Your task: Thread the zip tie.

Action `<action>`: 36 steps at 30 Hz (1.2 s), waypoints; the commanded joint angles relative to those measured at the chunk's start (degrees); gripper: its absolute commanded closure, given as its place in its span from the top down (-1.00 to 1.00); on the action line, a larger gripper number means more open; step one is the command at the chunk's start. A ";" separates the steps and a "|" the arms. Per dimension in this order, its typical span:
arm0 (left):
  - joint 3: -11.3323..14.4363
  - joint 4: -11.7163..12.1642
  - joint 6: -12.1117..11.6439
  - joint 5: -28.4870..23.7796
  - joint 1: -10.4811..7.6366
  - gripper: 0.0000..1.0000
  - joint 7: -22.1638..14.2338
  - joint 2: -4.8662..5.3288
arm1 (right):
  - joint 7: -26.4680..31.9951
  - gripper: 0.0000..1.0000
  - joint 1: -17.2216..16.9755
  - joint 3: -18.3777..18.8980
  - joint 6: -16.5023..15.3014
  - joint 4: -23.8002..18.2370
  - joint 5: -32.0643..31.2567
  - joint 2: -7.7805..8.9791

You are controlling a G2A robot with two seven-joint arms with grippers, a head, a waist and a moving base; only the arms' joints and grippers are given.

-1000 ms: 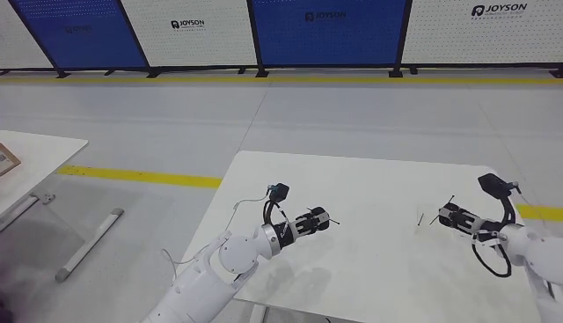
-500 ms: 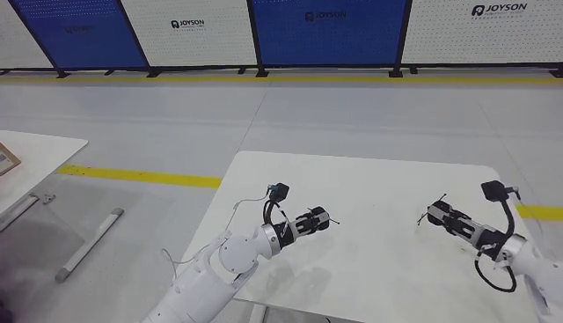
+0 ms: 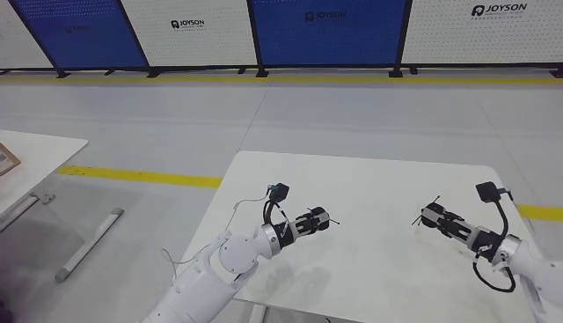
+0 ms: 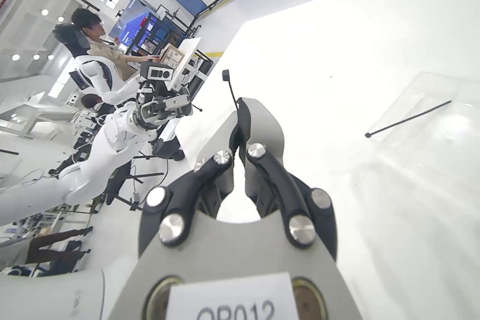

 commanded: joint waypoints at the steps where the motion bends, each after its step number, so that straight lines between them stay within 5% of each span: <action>1: 0.00 0.00 0.00 0.00 0.00 -1.00 0.00 0.00 | -6.31 -1.00 -0.91 -0.30 1.50 -0.67 -1.29 -0.25; 10: 0.00 0.00 0.00 0.00 0.00 -1.00 0.00 0.00 | -25.55 -1.00 -5.46 -6.18 8.22 -4.80 -8.71 -1.88; 31: 0.00 0.00 0.00 0.00 0.00 -1.00 0.00 0.00 | -25.73 -1.00 -5.52 -6.26 8.29 -4.86 -8.80 -1.91; 36: 0.00 0.00 0.00 0.00 0.00 -1.00 0.00 0.00 | -34.16 -1.00 -7.25 -6.77 11.49 -6.67 -11.45 -2.47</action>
